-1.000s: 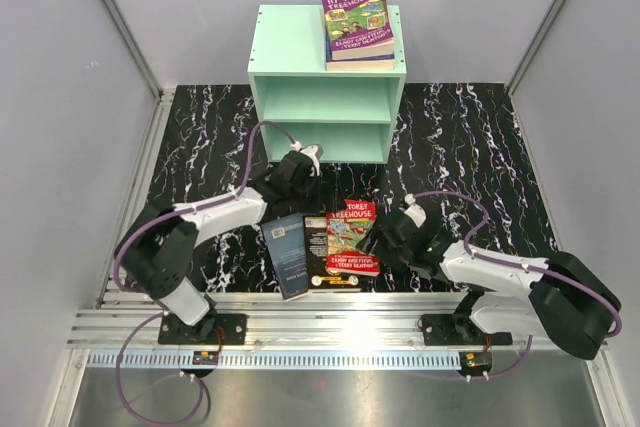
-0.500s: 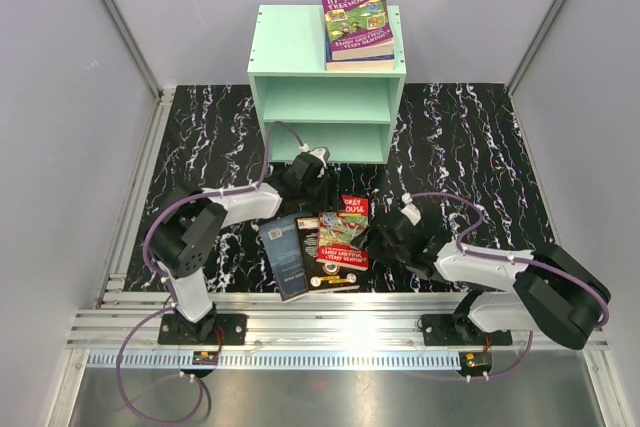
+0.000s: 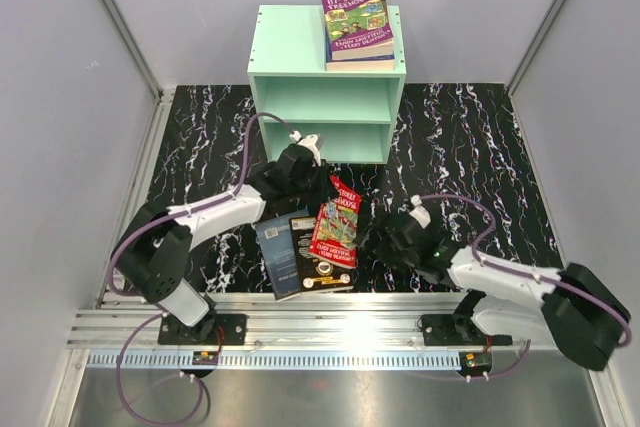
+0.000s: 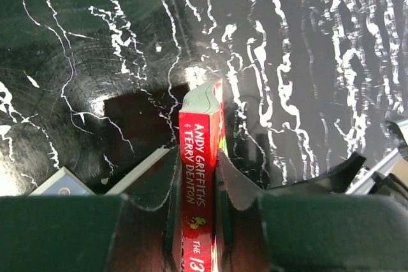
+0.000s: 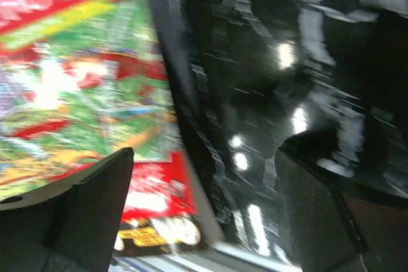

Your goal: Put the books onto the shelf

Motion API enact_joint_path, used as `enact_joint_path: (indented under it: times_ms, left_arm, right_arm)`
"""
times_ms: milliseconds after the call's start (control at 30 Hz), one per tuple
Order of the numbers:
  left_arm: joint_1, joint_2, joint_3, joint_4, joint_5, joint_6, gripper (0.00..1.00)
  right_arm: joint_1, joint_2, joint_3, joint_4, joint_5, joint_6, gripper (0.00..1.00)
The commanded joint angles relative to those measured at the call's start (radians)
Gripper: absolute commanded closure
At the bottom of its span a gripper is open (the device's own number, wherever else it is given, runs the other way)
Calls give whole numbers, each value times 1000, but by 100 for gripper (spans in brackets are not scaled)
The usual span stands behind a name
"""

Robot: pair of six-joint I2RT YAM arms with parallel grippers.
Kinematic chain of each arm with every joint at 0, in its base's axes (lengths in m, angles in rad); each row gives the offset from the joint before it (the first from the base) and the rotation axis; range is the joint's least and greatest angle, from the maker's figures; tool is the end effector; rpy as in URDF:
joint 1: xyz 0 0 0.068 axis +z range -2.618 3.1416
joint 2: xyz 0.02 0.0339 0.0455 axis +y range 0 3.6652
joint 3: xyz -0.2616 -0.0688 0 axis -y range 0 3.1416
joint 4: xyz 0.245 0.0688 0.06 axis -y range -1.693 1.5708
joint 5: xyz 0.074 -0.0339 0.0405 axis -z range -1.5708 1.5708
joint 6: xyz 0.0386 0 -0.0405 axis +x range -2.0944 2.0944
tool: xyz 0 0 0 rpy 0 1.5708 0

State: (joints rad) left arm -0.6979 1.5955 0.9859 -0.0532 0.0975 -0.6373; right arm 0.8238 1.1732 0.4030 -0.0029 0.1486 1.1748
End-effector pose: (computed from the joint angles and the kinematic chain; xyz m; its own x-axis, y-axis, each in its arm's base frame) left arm 0.2660 -0.2280 0.2148 -0.7945 -0.1066 -0.5979 0.2807 0.8085 -0.5172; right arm 0.1514 0.1551 0.1488 -0.7861 0.4940 -0.3715 0.1856 0.7619 0.6205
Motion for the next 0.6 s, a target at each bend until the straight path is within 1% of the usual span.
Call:
enact_joint_path:
  times_ms: [0, 33, 67, 100, 133, 200, 233, 300, 333, 433, 500, 567]
  left_arm:
    - [1, -77, -10, 39, -13, -10, 100]
    - [3, -86, -21, 50, -9, -39, 100]
    - [1, -95, -45, 81, -2, -59, 100]
    - [1, -110, -58, 125, -1, -77, 100]
    - [3, -118, -70, 151, 14, -119, 100]
    - [5, -134, -102, 228, 45, -163, 100]
    - [6, -137, -111, 249, 57, -208, 100]
    - [9, -146, -124, 308, 100, -249, 100]
    - [9, -150, -130, 332, 116, -284, 100]
    - [11, -166, -127, 377, 168, -337, 100]
    - [15, -180, -124, 403, 188, -358, 100]
    - [20, -189, -121, 423, 211, -387, 100]
  right_arm:
    - [1, -146, -13, -355, 98, 9, 0]
    - [3, -200, -13, -388, 106, 16, 0]
    - [3, -315, -13, -416, 108, 22, 0]
    - [3, -375, -23, -457, 105, 37, 0]
    - [2, -503, -32, -471, 101, 45, 0]
    - [3, -626, -73, -493, 83, 72, 0]
    - [2, -743, -91, -480, 75, 75, 0]
    - [3, -848, -157, -444, 49, 91, 0]
    - [3, -935, -179, -428, 39, 94, 0]
    - [3, -1030, -245, -408, 11, 135, 0]
    - [3, -1041, -262, -419, 8, 147, 0]
    - [3, -1014, -257, -421, 14, 141, 0]
